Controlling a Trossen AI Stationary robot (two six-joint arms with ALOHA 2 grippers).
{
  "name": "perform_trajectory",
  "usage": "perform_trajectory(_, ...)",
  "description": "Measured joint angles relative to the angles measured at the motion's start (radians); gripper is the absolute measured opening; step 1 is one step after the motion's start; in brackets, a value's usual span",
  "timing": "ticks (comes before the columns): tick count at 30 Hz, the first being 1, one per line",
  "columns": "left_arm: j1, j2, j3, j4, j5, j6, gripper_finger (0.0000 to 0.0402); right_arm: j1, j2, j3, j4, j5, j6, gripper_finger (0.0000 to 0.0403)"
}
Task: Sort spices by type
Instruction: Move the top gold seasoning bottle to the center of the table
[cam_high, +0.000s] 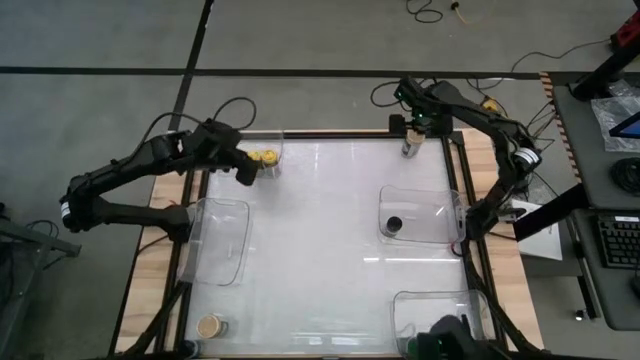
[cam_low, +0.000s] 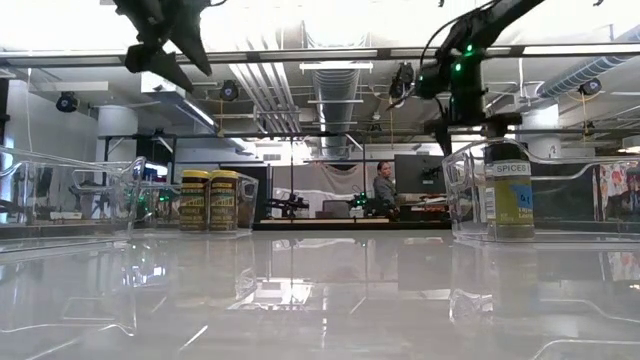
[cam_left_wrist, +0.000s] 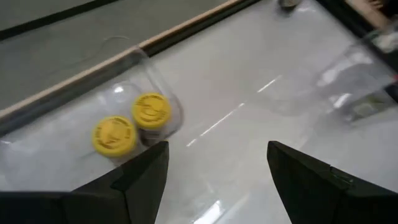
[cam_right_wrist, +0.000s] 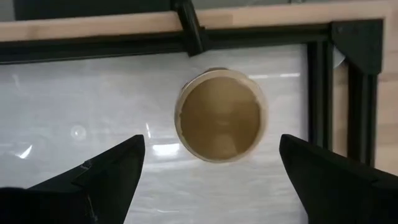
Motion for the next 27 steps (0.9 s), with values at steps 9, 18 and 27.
perform_trajectory(9,-0.083,-0.026,0.0,0.015,0.0,-0.014,0.0256,-0.056,0.066,0.003,0.007,-0.015,0.05,0.0364)
perform_trajectory(18,-0.084,-0.023,0.0,0.043,0.0,-0.015,0.0256,-0.103,0.12,0.003,0.05,-0.112,0.088,0.0364)
perform_trajectory(27,-0.084,-0.024,0.0,0.05,0.0,-0.015,0.0256,-0.106,0.138,0.004,0.041,-0.113,0.1,0.0334)
